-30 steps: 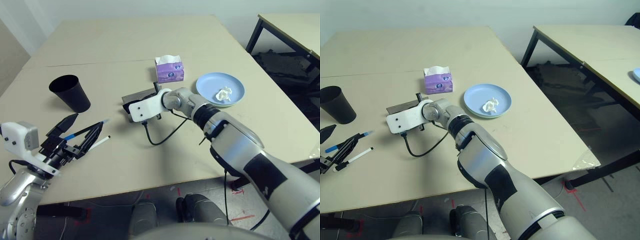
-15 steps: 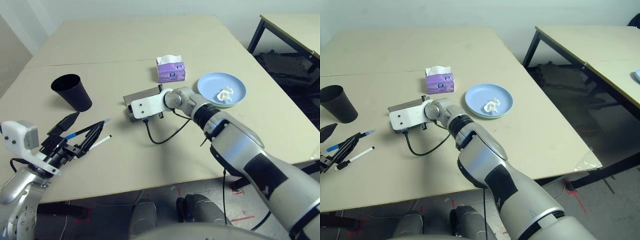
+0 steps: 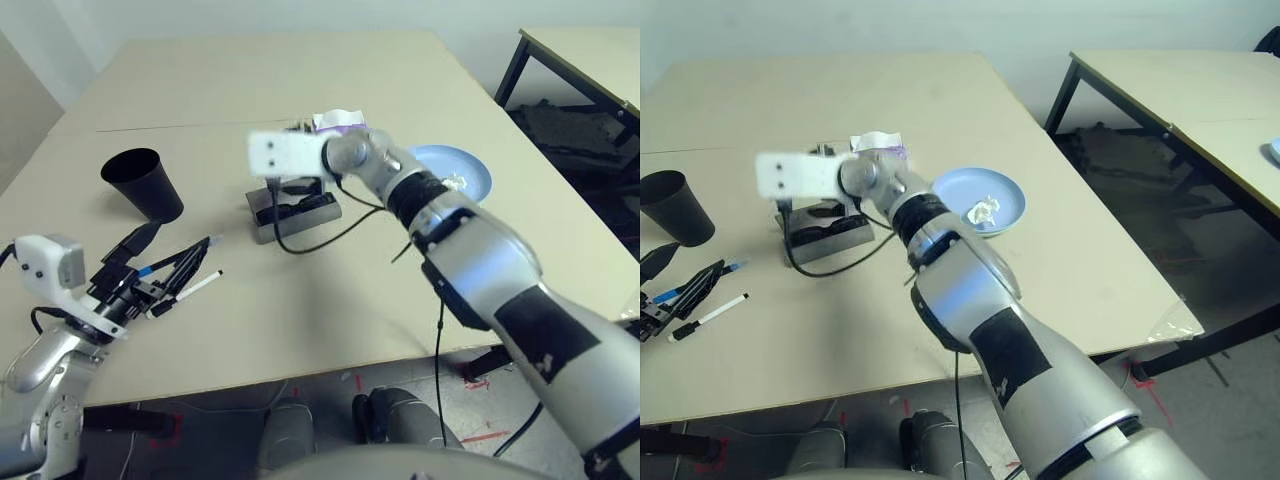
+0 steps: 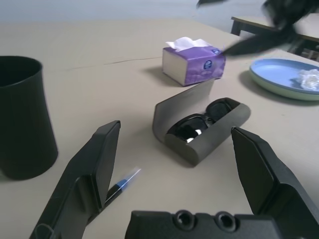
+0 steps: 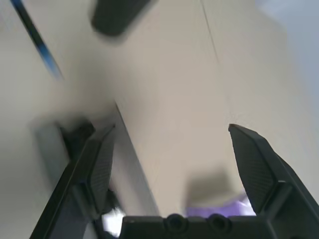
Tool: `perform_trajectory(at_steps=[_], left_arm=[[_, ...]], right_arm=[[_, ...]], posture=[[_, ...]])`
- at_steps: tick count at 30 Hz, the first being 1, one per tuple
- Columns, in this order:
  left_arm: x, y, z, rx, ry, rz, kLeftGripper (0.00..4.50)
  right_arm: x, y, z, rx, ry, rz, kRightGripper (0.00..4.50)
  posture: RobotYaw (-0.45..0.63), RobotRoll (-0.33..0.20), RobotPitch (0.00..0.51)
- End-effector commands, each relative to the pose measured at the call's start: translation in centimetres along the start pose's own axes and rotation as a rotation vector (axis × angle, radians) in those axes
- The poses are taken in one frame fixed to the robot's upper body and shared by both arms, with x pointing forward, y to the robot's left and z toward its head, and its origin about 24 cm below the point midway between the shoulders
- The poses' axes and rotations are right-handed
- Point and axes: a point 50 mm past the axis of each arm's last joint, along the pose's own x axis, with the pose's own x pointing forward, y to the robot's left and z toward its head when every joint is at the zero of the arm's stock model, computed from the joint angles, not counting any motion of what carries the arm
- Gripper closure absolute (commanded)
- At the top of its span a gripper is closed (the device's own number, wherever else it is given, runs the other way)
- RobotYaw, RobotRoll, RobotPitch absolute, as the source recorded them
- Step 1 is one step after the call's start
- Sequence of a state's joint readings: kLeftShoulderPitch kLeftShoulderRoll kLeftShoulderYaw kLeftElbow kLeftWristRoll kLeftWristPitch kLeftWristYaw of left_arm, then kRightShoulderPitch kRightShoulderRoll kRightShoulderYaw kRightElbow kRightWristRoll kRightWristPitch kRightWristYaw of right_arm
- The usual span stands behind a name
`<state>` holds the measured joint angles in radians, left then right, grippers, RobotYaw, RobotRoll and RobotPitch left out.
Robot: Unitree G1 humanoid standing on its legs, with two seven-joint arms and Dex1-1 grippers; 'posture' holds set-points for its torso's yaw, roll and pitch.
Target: Organize and tidy the items on the table.
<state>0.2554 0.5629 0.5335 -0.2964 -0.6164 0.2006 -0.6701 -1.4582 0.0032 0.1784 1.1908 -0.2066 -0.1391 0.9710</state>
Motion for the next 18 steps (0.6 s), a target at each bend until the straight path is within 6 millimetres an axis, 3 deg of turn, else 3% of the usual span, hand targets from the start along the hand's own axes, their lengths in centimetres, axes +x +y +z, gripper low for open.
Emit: perform_trajectory(at_steps=[1, 5, 8, 10, 12, 18], left_arm=[[0.0, 0.1, -0.9, 0.001, 0.023, 0.012, 0.00], [0.5, 0.5, -1.5, 0.015, 0.056, 0.031, 0.00], [1.4, 1.0, -1.8, 0.037, 0.102, 0.054, 0.00], [2.4, 1.2, -1.9, 0.047, 0.118, 0.064, 0.26], [3.3, 1.5, -1.9, 0.054, 0.129, 0.073, 0.72], [7.0, 2.6, -1.7, 0.073, 0.137, 0.115, 2.90]], right_arm=[[-3.8, -0.5, -1.4, 0.193, -0.090, 0.054, 0.01], [-9.0, 1.4, -3.7, 0.389, -0.140, -0.051, 0.01], [-12.5, 4.1, -5.4, 0.547, -0.199, -0.205, 0.01], [-14.1, 6.4, -6.4, 0.558, -0.185, -0.254, 0.00], [-15.2, 8.4, -7.0, 0.566, -0.179, -0.286, 0.00], [-17.0, 15.2, -9.3, 0.574, -0.186, -0.290, 0.00]], posture=[[0.05, 0.000, 0.083], [0.04, 0.000, 0.081], [0.03, 0.000, 0.078], [0.02, 0.000, 0.077], [0.00, 0.000, 0.075], [-0.03, 0.000, 0.061]])
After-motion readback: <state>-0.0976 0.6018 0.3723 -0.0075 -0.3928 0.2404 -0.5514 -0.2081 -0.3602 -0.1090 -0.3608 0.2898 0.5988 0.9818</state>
